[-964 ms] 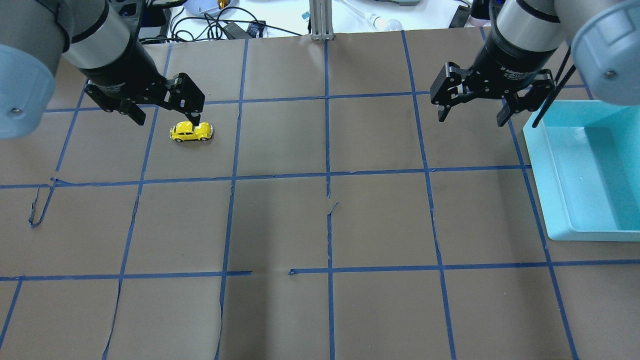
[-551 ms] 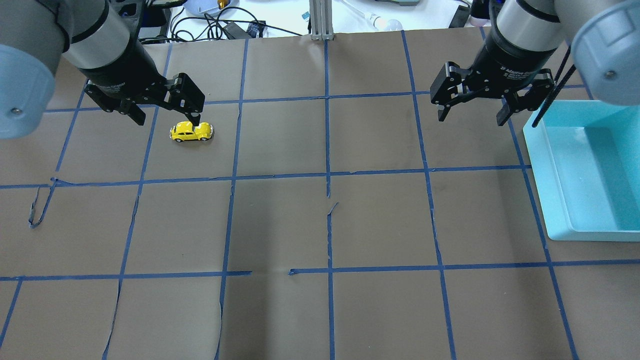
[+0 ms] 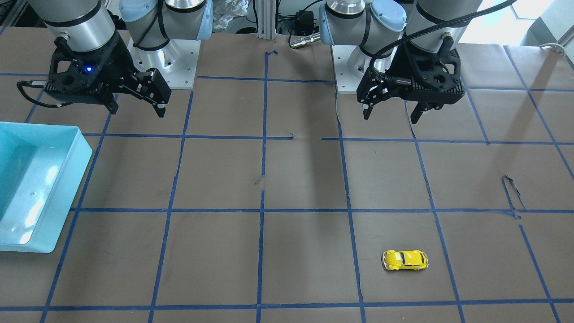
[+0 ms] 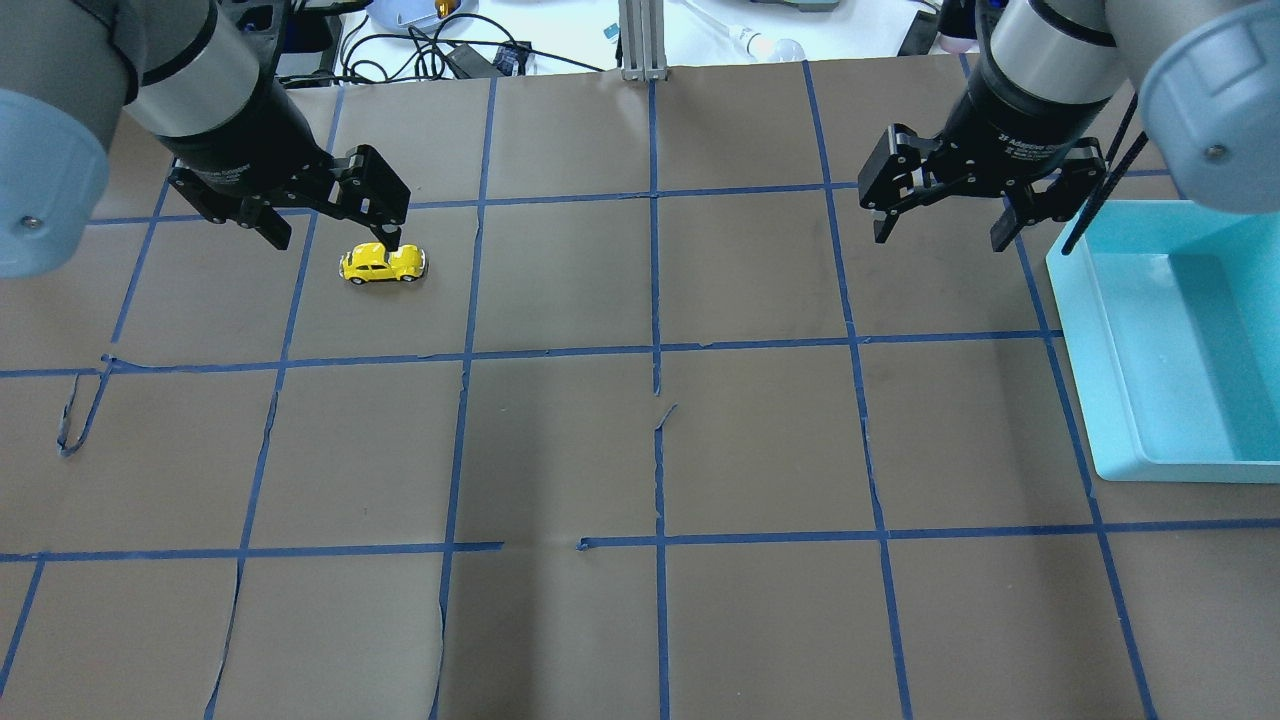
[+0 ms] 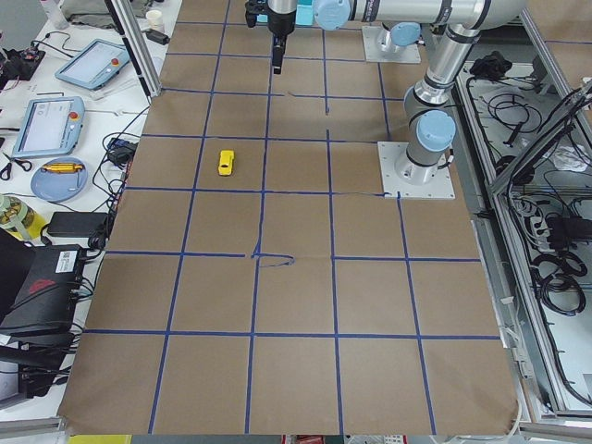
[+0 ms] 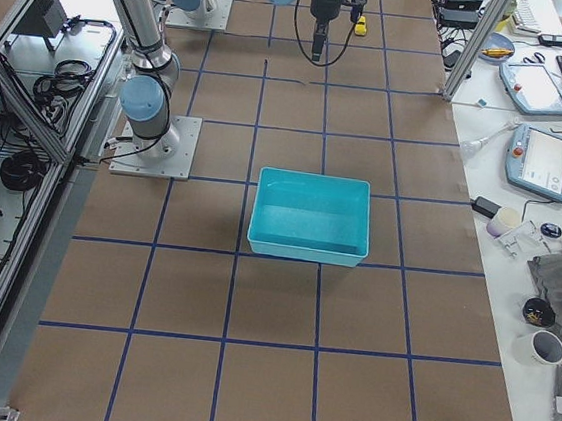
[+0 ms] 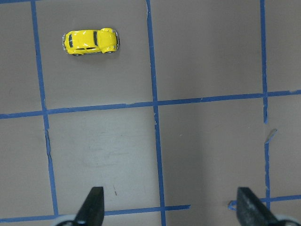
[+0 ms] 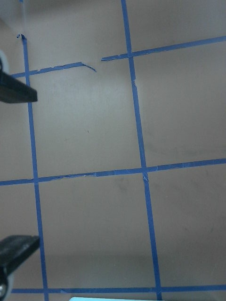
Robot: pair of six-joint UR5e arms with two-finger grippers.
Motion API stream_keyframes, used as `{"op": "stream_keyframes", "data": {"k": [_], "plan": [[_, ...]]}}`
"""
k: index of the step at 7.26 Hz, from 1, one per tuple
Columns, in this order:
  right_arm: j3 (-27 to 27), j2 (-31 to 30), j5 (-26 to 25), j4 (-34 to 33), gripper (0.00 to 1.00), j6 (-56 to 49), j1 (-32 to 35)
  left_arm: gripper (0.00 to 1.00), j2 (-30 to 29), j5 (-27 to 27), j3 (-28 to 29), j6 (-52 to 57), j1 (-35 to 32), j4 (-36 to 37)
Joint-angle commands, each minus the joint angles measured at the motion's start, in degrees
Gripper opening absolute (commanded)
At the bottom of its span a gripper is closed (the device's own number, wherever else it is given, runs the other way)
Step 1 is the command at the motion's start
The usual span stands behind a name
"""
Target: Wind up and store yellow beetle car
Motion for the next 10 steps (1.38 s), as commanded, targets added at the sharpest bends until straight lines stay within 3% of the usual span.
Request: {"op": "stream_keyframes", "data": {"k": [1, 4, 5, 7, 8, 10], "plan": [[0.01, -0.09, 0.06, -0.01, 1.0, 0.09, 0.13, 1.0, 0.0, -0.02, -0.01, -0.04, -0.06, 0.12], [0.09, -0.18, 0.33, -0.01, 1.0, 0.01, 0.13, 1.0, -0.17, -0.02, -0.09, 3.1, -0.15, 0.21], [0.09, -0.18, 0.85, -0.01, 1.0, 0.01, 0.13, 1.0, -0.7, -0.02, -0.44, 11.22, 0.11, 0.55], [0.09, -0.09, 0.59, -0.01, 1.0, 0.01, 0.13, 1.0, -5.16, -0.54, -3.32, 25.11, 0.72, 8.43], [0.18, -0.09, 0.59, -0.01, 1.0, -0.25, 0.13, 1.0, -8.23, -0.63, -5.44, 37.45, 0.81, 13.78], [0.18, -0.09, 0.15, -0.01, 1.0, -0.43, 0.13, 1.0, -14.91, 0.07, -5.2, 59.44, 2.82, 16.03]]}}
